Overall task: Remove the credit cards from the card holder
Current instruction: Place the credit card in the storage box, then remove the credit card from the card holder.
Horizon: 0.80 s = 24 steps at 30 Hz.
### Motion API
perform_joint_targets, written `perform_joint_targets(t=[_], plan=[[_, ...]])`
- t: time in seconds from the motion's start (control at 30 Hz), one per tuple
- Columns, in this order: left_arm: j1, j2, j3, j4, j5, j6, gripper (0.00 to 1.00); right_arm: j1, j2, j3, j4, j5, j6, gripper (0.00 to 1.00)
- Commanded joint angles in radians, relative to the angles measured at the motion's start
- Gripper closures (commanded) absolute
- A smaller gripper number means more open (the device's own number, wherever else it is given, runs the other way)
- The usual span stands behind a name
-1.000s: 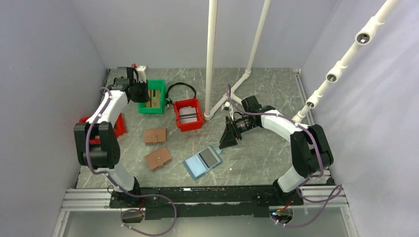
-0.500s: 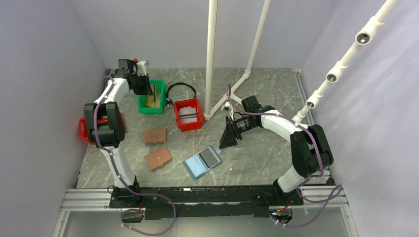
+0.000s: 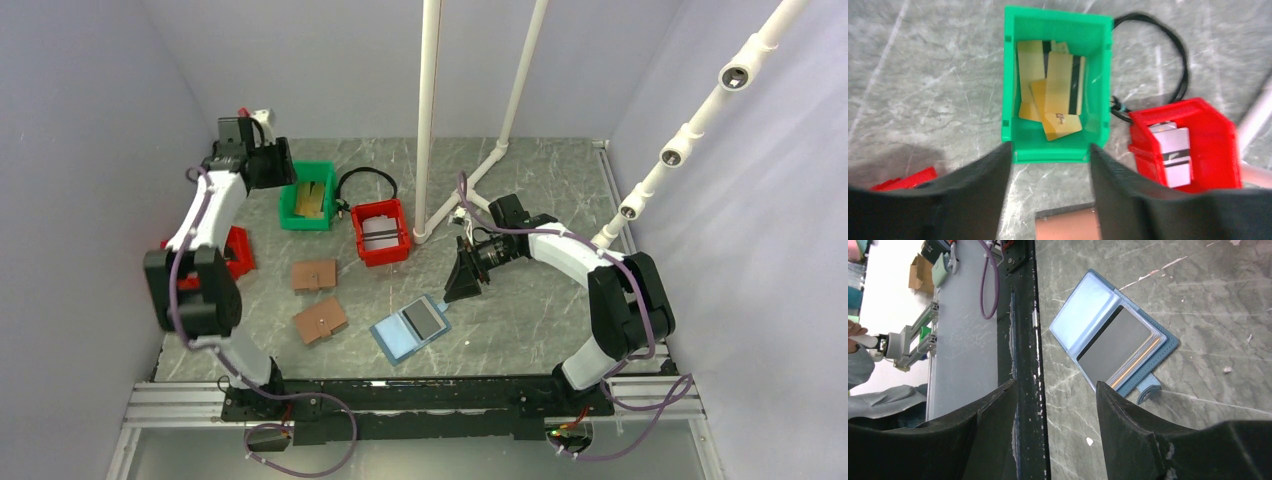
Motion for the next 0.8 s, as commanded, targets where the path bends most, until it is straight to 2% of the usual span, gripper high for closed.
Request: perform_joint_targets(t=[0.0,0.07,0.1,0.27,0.47,0.57,0.77], plan=[[0.004,-0.275,-0.185,0.166,0.024,-0.129,0.29,0.003,-0.06,0.023,0.011,0.009,-0.036,0.39],[0.009,-0.382,-0.297,0.209,0.035,-0.205,0.1,0.005,-0.073,0.016,0.021,0.027,-0.034,0.38],[0.01,-0.435,-0.355,0.231,0.064,-0.238,0.06,0.007,-0.078,0.015,0.023,0.034,-0.034,0.38],[0.013,-0.626,-0.596,0.295,0.296,-0.385,0.04,0.016,-0.088,0.013,0.028,0.058,-0.036,0.38],[0.005,-0.749,-0.822,0.352,0.526,-0.599,0.06,0.024,-0.097,0.011,0.028,0.084,-0.042,0.38],[-0.063,-0.81,-0.908,0.372,0.515,-0.654,0.07,0.03,-0.099,0.006,0.035,0.094,-0.04,0.38],[-0.345,-0.888,-1.018,0.428,0.348,-0.781,0.12,0.066,-0.065,-0.005,0.062,0.116,-0.017,0.38]])
